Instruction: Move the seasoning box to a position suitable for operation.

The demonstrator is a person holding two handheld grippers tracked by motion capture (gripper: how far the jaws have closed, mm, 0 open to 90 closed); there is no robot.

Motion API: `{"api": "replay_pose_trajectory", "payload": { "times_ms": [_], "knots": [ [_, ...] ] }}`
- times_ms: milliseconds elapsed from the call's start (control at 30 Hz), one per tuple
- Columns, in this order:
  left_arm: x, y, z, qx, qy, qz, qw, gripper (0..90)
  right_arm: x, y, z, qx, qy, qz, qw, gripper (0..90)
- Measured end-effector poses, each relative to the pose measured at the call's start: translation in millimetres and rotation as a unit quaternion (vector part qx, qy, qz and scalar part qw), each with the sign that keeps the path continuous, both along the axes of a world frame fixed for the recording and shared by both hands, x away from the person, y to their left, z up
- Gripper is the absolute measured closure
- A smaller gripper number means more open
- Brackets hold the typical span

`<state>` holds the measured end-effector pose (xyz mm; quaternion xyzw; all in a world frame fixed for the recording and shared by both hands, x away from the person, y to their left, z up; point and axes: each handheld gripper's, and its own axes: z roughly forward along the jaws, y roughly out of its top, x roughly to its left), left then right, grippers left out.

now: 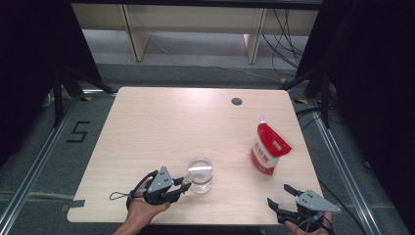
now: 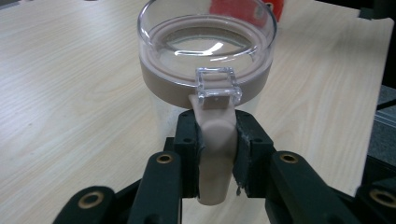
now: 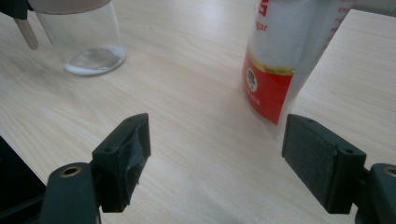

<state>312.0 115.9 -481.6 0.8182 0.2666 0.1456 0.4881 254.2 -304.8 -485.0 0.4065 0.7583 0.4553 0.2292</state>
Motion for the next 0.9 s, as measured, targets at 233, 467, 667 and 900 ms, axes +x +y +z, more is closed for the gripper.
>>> {"api": "replay_pose_trajectory", "payload": {
  "times_ms": [233,467,667,900],
  "knots": [
    [-0.4,-10.1,0.3,-0.001,0.002,-0.031,0.9995,72.6,0.3,-0.3,0.0,-0.002,-0.004,0.002,1.0000,24.3],
    [5.9,-13.9,0.4,0.000,-0.004,-0.062,0.9981,72.5,1.6,-0.3,-0.1,-0.009,-0.011,0.014,0.9998,24.4],
    [11.1,-15.9,0.6,0.003,-0.005,-0.083,0.9966,72.5,-0.7,1.5,0.3,0.000,0.007,0.008,0.9999,24.4],
    [15.5,-15.0,-0.2,0.008,-0.016,-0.076,0.9969,72.1,-0.5,2.3,-0.2,0.000,0.005,0.008,1.0000,24.5]
  ]
}}
